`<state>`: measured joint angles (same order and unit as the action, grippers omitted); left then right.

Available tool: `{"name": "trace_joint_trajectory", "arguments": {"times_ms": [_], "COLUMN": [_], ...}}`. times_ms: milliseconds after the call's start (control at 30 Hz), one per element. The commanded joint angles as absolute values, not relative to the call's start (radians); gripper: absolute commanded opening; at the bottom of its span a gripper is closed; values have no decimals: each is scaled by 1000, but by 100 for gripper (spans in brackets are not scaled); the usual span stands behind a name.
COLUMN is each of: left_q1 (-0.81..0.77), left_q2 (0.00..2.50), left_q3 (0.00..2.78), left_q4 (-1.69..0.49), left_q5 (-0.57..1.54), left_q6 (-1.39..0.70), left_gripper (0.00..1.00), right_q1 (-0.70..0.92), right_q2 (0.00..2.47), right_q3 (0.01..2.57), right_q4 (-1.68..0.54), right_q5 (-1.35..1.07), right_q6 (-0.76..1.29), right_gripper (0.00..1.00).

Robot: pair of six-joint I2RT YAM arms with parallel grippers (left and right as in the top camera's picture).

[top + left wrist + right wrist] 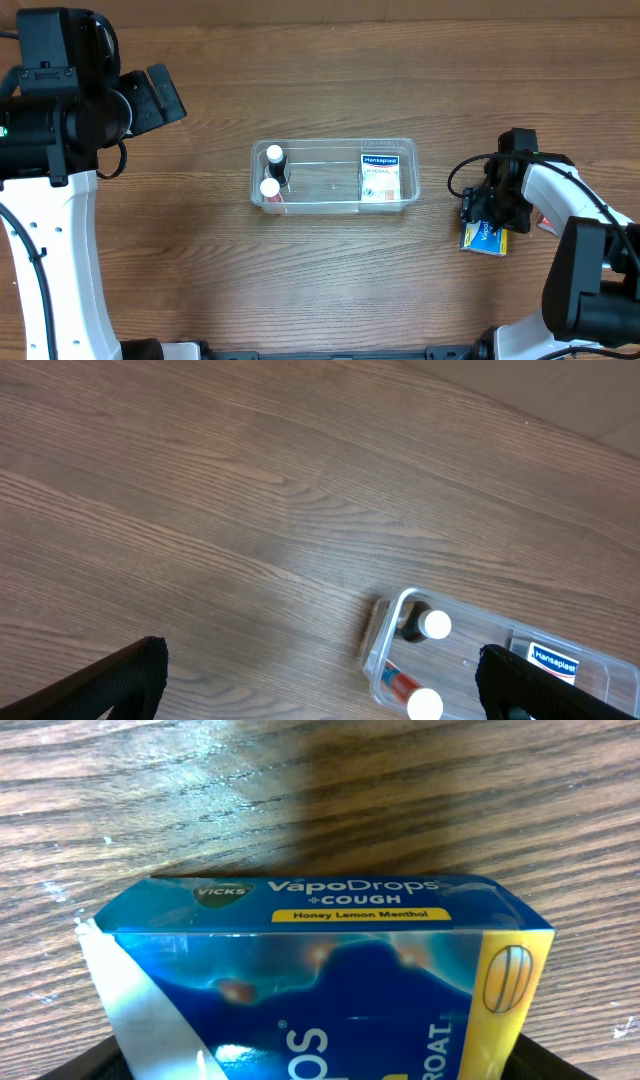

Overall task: Pack container
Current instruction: 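Move the right gripper to the blue VapoDrops box and grasp it, then place the VapoDrops box into the container's middle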

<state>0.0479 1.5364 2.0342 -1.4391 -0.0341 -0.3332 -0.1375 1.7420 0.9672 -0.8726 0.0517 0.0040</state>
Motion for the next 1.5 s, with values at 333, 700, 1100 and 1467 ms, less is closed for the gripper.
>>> {"name": "trace_joint_trajectory", "arguments": {"times_ms": [333,700,1100,1467], "left_q1": [52,52,52,52], "left_q2": [1542,1583,1607,1607], "left_q3": [2037,1848,1808,1808], "left_q4": [-1488,-1505,-1465,-1460], "left_q5": [-90,-101,-96,-85], "left_q6": [-237,-111,-112,-112], "left_gripper": [100,100,100,100], "right_q1": [53,467,642,642], "right_q2": [1567,1598,1829,2006], "right_q3": [1449,1610,1609,1609], "right_q4": [-1117,-1080,-1063,-1040], "right_q5": [27,20,24,23], "right_q6": [52,304,522,535], "right_gripper": [74,76,75,76]}}
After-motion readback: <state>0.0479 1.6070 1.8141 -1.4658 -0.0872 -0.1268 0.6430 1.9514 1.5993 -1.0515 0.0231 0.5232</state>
